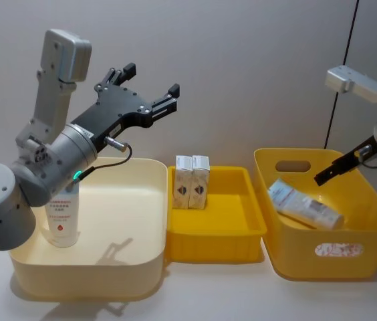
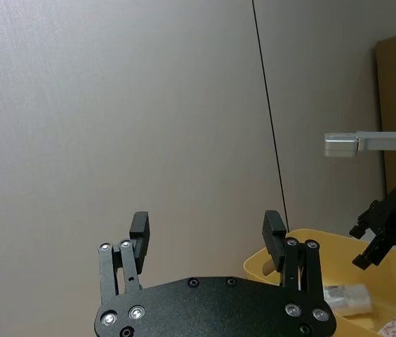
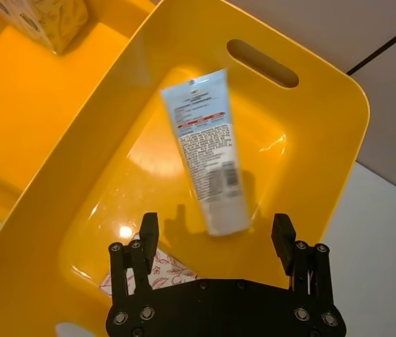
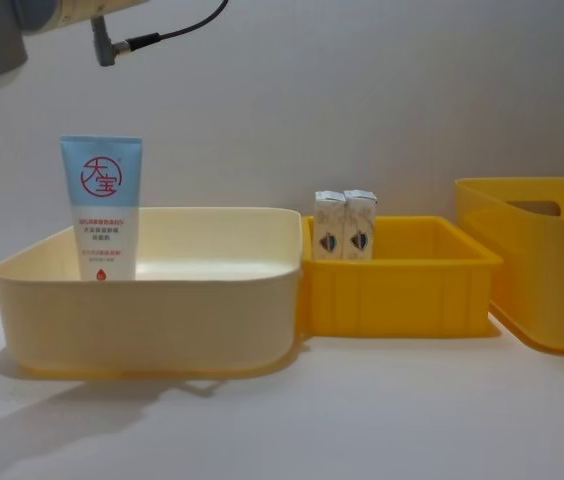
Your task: Bimanual collaborative sorting of washing and personal care products
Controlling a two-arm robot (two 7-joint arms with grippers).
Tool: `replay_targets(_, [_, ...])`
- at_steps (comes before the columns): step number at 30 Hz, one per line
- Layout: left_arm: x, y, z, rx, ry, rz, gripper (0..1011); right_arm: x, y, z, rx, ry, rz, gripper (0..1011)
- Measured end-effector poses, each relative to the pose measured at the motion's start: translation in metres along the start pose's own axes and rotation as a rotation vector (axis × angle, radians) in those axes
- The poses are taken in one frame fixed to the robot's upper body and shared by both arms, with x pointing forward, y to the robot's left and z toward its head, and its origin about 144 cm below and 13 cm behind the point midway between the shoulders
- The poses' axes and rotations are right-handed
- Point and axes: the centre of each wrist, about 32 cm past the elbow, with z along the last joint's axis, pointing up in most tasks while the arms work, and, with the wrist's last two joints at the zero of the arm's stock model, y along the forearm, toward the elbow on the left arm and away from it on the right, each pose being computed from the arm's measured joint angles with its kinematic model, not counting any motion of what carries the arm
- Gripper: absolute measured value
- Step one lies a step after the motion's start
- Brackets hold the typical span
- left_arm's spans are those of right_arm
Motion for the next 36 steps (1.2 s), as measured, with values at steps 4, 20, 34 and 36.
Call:
replay_targets(4, [-0.0001, 0.0, 0.0, 0.0, 0.0, 0.0, 1003, 0.0011, -0.0011, 0.0006, -0.008, 0.003, 0.007, 1001])
replay_targets(20, [-0.0001, 0.0, 0.0, 0.0, 0.0, 0.0, 1003, 0.0032, -0.0037, 0.0014, -0.026, 0.011, 0.021, 1001])
replay_targets(34, [0.0, 0.0, 0.0, 0.0, 0.0, 0.0, 1003, 0.0036, -0.0044, 0.0016, -0.03, 0.012, 0.025, 1001])
replay_targets(36, [0.0, 0.0, 0.0, 0.0, 0.0, 0.0, 1003, 0.0037, -0.0045, 0.0016, -0.031, 0.012, 0.025, 1001])
